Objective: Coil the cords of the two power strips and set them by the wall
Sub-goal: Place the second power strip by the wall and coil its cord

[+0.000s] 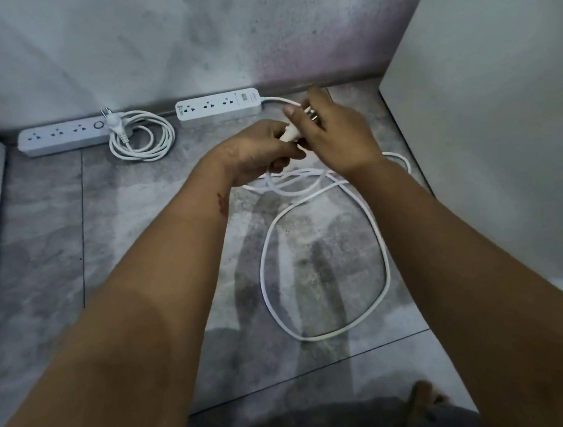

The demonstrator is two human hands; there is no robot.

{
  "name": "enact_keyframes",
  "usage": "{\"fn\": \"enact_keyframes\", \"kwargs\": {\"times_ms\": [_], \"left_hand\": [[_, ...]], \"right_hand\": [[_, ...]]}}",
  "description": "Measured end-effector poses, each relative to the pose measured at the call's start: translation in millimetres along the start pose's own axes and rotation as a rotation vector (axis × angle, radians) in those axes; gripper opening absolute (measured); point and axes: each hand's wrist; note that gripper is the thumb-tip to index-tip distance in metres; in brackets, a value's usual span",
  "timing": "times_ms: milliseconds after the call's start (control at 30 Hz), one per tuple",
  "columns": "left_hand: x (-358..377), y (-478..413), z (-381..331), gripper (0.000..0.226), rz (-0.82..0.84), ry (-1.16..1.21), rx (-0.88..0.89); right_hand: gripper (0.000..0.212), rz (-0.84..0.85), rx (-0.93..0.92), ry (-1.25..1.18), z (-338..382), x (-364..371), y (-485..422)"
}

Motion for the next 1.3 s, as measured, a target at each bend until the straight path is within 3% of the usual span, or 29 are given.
{"fn": "enact_keyframes", "kwargs": {"times_ms": [133, 233, 367, 467, 533, 633, 733, 800, 900, 967, 1033, 1100, 1167, 1233, 1300], "left_hand": [[0.9, 2.5, -2.5, 0.014, 0.011, 0.055, 0.041], [-5.1, -1.2, -2.6, 0.008, -0.074, 0.040, 0.114], [-15.3, -7.4, 5.5, 0.007, -0.141, -0.268, 0.039], [-19.7, -11.6, 19.2, 0.031, -0.196, -0.306, -0.011], [-16.6, -10.1, 22.6, 0.025, -0.189, -0.126, 0.009], [-6.2, -12.3, 15.0, 0.022, -0.226, 0.304, 0.024], [-1.2, -17.8, 6.6, 0.026, -0.286, 0.363, -0.009], [-2.4, -18.7, 2.3, 0.031, -0.284, 0.292, -0.051], [-6.0, -18.9, -1.0, 0.035, -0.273, 0.144, -0.064], [-6.0, -19.9, -2.5, 0.034, -0.249, 0.054, -0.051], [-1.8, -19.6, -3.3, 0.034, -0.207, -0.009, -0.031], [4.4, -18.3, -3.1, 0.032, -0.166, -0.012, -0.009], [8.5, -18.1, -3.7, 0.028, -0.150, 0.025, 0.020], [8.0, -18.8, -5.7, 0.026, -0.160, 0.053, 0.071], [6.9, -17.8, -10.2, 0.025, -0.184, 0.127, 0.101]], "right_hand": [[0.037, -0.025, 0.100, -0.088, -4.3, -0.8, -4.5], [0.034, -0.119, 0.322, -0.505, -10.2, 4.5, -12.8], [0.041, -0.201, 0.608, -0.960, -23.8, 1.9, -16.2], [0.035, -0.228, 0.753, -1.251, -31.8, 0.6, -17.5], [0.025, -0.213, 0.869, -1.404, -38.7, 1.5, -15.7], [0.033, -0.140, 0.984, -1.509, -46.6, 8.2, -7.1], [0.035, -0.069, 1.015, -1.457, -45.3, 11.5, 6.1], [0.024, 0.020, 1.028, -1.311, -45.0, 12.0, 10.8], [0.024, 0.125, 0.922, -0.788, -48.5, 11.7, 11.8], [0.034, 0.034, 0.758, -0.530, -54.4, 15.3, 6.9], [0.036, -0.025, 0.623, -0.511, -47.3, 11.2, 6.0], [0.024, 0.054, 0.472, -0.489, -38.7, 10.2, 3.3], [0.022, 0.147, 0.346, -0.315, -32.6, 10.2, 0.9], [0.025, 0.128, 0.316, -0.242, -32.6, 12.6, -0.3], [0.027, 0.090, 0.361, -0.342, -32.9, 14.6, 0.7]]}}
Point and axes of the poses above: each hand's wrist, its own y-axis away from the middle knuckle, its own x-axis out of the palm, z = x × y, and after that the axes turned 8 degrees about y, right-handed
